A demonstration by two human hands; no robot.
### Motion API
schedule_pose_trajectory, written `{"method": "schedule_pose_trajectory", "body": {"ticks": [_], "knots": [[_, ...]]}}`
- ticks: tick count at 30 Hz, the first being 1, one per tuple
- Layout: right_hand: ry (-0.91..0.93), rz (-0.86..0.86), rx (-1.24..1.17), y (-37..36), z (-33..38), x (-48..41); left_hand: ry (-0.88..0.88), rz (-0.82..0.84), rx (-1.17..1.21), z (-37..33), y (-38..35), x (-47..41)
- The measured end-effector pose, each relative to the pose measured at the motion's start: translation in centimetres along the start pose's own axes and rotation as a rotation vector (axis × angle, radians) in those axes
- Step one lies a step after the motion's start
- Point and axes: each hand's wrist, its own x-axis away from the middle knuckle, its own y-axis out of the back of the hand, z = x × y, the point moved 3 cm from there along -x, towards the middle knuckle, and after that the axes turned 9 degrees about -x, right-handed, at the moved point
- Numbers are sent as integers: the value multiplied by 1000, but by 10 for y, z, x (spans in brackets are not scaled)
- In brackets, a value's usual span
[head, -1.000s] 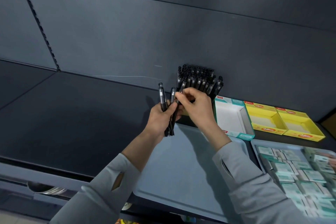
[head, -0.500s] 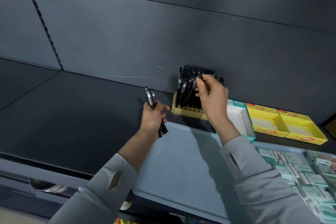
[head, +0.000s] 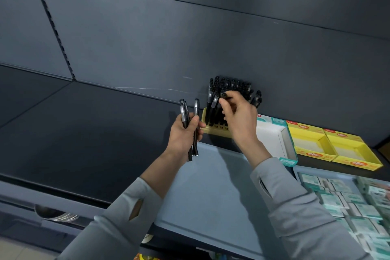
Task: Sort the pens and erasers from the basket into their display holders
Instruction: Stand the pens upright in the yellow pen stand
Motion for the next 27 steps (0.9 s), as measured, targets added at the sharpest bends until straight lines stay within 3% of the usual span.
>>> {"method": "schedule_pose_trajectory", "body": {"ticks": [4,11,14,27], "knots": [[49,-91,-42,6,10,11,-34,78,4,-1,-8,2],[-148,132,-220,-5,1,22,10,177,-39,4,-19,6],[-127,103,-200,3,-2,20,17,161,-96,7,-16,4],[33,-96,-22,29,3,-4,195,-47,42,9,1,-7]]}}
